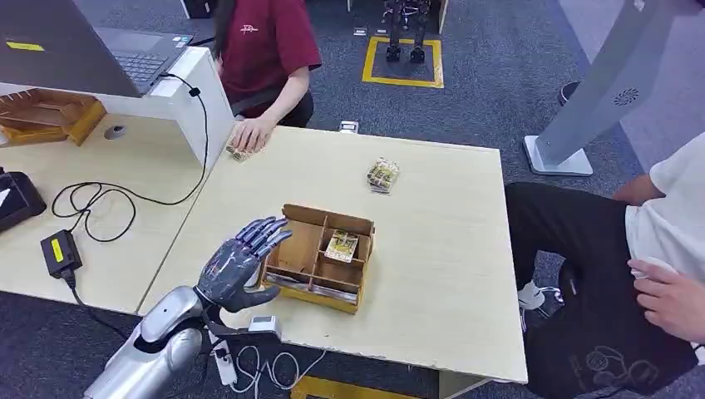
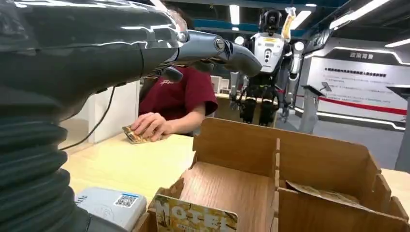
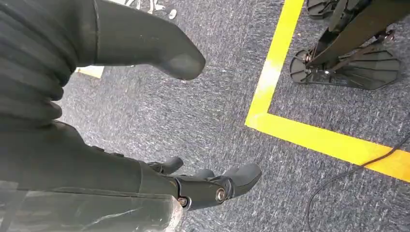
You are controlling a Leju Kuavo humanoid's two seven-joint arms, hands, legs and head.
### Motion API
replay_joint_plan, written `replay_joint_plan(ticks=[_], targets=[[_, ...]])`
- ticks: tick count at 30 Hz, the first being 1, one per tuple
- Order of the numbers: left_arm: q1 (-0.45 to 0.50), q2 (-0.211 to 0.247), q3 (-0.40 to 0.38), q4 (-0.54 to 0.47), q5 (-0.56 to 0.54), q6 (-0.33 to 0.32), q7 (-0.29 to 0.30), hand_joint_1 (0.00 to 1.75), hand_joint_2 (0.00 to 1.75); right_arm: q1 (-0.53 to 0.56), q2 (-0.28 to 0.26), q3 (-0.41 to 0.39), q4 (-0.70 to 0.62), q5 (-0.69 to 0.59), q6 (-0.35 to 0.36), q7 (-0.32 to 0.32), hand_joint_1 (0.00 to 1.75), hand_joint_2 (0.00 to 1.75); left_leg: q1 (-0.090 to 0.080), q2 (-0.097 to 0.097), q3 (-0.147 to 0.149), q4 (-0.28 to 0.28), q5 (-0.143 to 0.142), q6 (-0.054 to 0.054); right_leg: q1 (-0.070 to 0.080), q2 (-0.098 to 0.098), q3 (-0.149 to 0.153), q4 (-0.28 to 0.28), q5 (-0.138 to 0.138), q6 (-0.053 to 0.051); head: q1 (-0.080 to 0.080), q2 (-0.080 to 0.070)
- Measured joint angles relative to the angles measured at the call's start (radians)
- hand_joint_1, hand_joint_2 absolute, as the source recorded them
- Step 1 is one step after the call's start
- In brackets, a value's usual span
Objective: Pass the card to the sensor for recognition and then transmit it.
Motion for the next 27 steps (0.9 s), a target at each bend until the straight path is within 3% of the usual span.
replay_joint_plan(ticks=[27], targets=[[-0.001, 0.002, -0.008, 0.052, -0.005, -0.003, 0.0, 0.0, 1.75, 0.0, 0.0, 0.0, 0.0, 0.0, 0.0, -0.002, 0.0, 1.75, 0.0, 0.0, 0.0, 0.0, 0.0, 0.0, 0.0, 0.0, 0.0, 0.0, 0.0, 0.0, 0.0, 0.0]])
